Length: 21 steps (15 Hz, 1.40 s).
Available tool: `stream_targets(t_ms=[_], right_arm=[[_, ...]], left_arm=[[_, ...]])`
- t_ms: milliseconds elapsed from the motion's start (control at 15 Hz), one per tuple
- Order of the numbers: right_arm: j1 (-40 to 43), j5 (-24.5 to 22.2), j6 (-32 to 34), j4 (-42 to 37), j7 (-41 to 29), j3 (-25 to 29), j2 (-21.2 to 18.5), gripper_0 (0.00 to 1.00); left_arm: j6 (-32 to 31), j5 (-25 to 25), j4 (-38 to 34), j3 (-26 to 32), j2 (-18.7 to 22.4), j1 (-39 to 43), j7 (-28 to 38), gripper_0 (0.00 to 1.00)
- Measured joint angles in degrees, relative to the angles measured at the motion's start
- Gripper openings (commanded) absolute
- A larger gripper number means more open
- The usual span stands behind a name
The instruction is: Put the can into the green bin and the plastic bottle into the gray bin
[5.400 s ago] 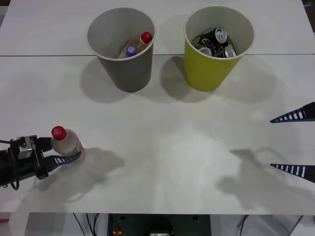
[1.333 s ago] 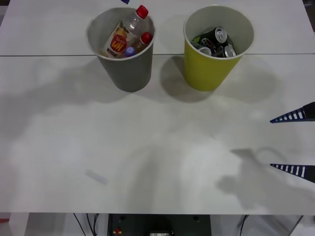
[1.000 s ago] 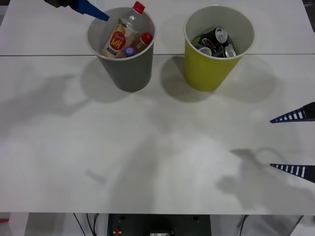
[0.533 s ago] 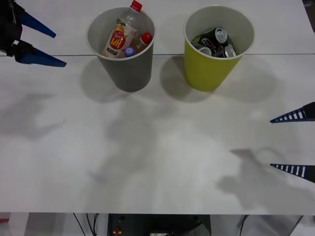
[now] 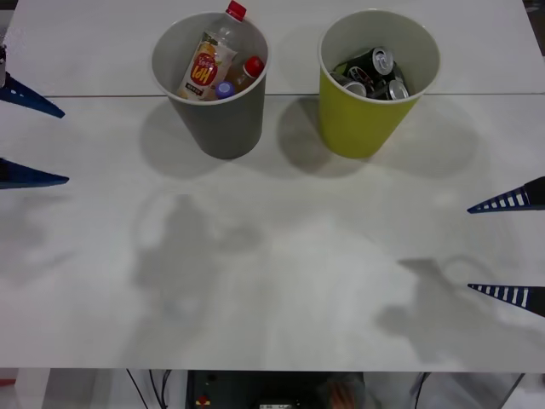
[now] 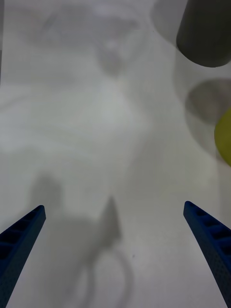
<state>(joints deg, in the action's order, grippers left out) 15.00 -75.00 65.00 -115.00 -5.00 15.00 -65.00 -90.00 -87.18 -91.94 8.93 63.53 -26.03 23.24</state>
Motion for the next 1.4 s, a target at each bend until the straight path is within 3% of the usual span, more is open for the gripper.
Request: stream_targets(t_ms=[600, 933, 1400], right_arm=[[0.00, 0.00, 0.00, 0.00, 0.00, 0.00, 0.00, 1.00], [0.00, 0.00, 0.00, 0.00, 0.00, 0.00, 0.00, 1.00], [0.00, 0.00, 0.00, 0.00, 0.00, 0.00, 0.00, 1.00]], left_arm=[[0.17, 3.90, -3.41, 8.44, -0.46, 16.88, -16.85, 1.00], [0.77, 1.75, -11.61, 15.46, -6.92, 26.88, -21.70, 1.00], [0.07, 2.27, -14.15, 16.30, -11.90, 29.64, -24.59, 1.00]])
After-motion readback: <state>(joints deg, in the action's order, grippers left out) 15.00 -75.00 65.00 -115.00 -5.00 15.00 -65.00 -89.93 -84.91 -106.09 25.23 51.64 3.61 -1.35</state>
